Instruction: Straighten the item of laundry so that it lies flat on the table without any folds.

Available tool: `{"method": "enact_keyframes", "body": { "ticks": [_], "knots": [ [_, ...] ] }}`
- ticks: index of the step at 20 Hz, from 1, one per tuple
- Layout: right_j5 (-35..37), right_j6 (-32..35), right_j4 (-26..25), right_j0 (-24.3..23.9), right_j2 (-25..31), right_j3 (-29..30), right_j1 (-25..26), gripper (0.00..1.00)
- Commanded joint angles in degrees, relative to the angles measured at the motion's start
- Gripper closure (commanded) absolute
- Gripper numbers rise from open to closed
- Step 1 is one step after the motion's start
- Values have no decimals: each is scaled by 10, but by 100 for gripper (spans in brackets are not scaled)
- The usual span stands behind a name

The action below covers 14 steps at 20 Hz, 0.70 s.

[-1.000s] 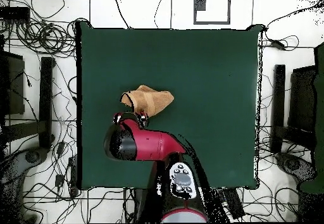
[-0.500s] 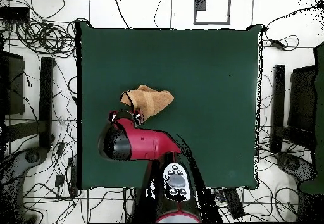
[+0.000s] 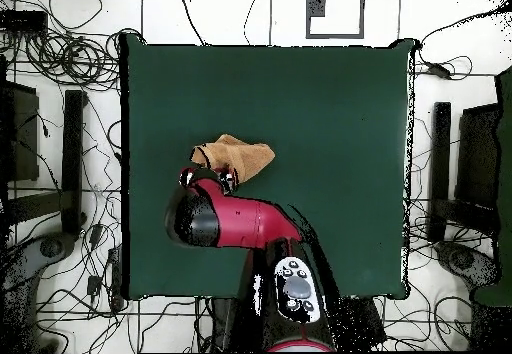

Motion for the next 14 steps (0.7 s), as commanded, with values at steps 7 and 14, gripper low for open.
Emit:
{"method": "enact_keyframes", "body": {
  "ticks": [7,14],
  "knots": [
    [94,85,22,20,42,-50,18,0],
    [87,91,21,36,34,-61,27,0]
  ]
}}
